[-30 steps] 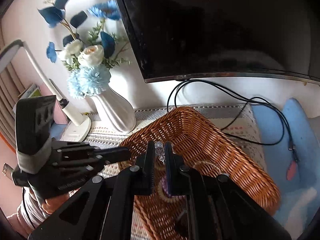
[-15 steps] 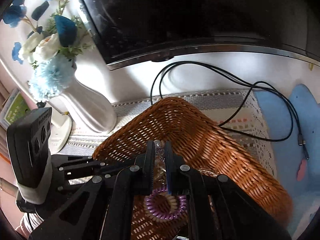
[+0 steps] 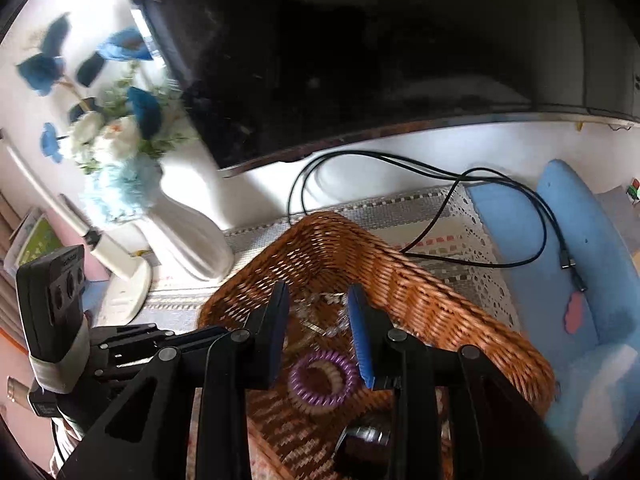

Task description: Organize jewelry

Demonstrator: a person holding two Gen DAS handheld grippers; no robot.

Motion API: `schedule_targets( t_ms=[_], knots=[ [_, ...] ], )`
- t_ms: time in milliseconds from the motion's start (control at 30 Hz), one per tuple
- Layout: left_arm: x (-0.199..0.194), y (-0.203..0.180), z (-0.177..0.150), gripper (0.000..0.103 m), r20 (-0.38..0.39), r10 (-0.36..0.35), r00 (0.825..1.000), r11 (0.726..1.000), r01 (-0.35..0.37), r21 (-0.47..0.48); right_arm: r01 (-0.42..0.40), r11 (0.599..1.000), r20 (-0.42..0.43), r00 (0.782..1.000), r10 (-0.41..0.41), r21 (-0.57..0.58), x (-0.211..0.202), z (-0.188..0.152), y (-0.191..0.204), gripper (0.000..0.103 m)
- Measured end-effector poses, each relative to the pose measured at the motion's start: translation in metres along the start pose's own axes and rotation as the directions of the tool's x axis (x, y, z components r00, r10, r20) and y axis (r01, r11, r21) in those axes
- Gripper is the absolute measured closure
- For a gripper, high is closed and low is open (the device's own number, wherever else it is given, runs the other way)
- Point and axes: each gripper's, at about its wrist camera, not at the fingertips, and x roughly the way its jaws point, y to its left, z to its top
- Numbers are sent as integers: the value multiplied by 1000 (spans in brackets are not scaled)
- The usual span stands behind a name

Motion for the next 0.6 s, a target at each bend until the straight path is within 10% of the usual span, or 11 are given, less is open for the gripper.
schedule_targets(
  t_ms=[600],
  knots=[
    [-183, 40, -100, 78, 196, 73, 978, 996, -62, -61, -80, 972, 14, 996, 85, -219, -73, -74, 122, 68]
  ],
)
